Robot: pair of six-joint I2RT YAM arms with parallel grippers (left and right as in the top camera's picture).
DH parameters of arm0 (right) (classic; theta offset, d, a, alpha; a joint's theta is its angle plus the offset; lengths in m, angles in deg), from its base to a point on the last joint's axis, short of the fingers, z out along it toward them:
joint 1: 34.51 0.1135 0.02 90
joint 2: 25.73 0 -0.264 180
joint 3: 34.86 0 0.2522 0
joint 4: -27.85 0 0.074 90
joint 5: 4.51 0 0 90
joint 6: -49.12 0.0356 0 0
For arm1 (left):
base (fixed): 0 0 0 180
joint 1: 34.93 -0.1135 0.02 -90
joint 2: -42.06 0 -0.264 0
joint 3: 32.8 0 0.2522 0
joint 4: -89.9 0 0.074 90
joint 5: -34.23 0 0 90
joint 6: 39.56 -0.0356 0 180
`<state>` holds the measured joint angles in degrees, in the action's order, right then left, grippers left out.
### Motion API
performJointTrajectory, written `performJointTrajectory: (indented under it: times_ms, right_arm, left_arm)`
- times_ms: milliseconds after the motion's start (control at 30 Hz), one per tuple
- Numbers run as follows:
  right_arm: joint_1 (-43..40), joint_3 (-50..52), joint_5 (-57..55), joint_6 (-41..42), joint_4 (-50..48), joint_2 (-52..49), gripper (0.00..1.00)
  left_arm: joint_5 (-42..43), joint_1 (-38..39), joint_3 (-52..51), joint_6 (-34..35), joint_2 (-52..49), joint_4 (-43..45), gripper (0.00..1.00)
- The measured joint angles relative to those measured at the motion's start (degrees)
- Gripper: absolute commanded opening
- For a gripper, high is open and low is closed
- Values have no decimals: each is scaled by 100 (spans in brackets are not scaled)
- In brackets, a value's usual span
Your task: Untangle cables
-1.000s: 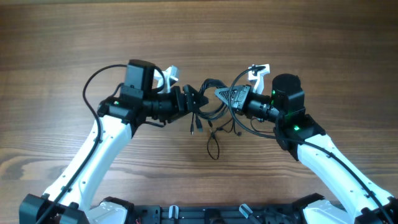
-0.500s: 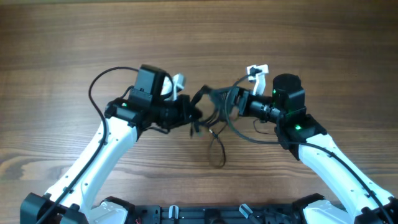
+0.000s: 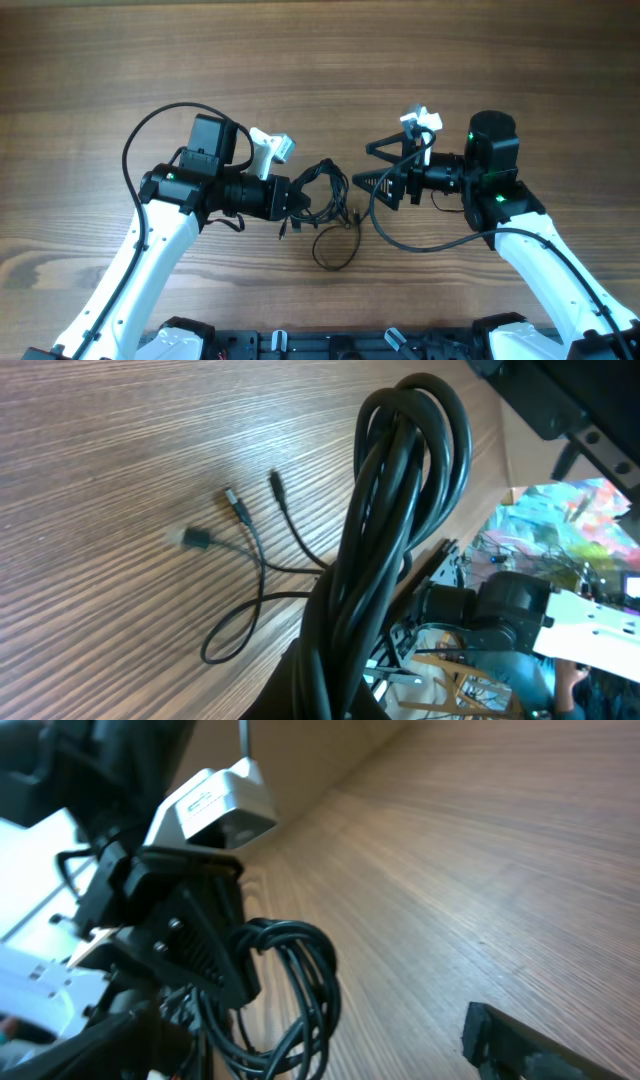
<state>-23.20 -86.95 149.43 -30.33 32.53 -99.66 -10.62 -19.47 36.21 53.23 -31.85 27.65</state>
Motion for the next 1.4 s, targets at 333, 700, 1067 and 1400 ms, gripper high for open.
performJointTrajectory:
  times_ms: [333,700,1067,1400]
  right_arm:
    - [0,0,354,-76,463,0,100]
    - [684,0,238,-525,385,0,8]
    - [887,37,-1904,2100,-380,-2,5]
    - [885,37,-3265,3622,-647,-2,4]
  left_arm:
    - [413,0,2,501,0,835,4]
    - [833,579,4,-472,-2,127,4]
    - [-640,581,22,459,-13,800,100]
    - [-1246,549,22,4542,-13,1209,100]
